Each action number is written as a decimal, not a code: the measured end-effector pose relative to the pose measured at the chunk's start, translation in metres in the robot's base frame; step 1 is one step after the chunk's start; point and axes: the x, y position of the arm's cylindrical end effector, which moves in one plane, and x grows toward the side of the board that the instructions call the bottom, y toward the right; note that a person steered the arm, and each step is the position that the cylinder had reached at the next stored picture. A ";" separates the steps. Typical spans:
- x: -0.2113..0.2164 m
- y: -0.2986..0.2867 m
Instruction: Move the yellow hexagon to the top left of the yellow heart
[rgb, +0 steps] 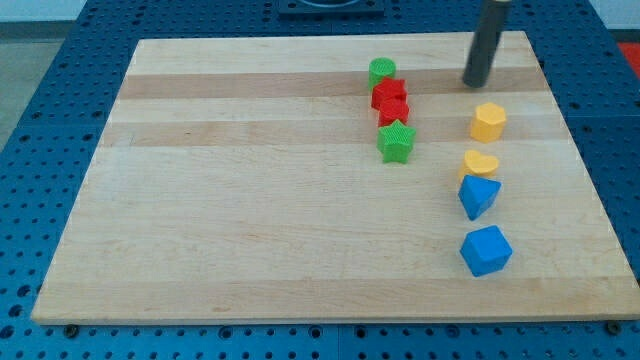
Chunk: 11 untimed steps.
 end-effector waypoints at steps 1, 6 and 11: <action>0.017 0.021; 0.069 -0.013; 0.120 -0.041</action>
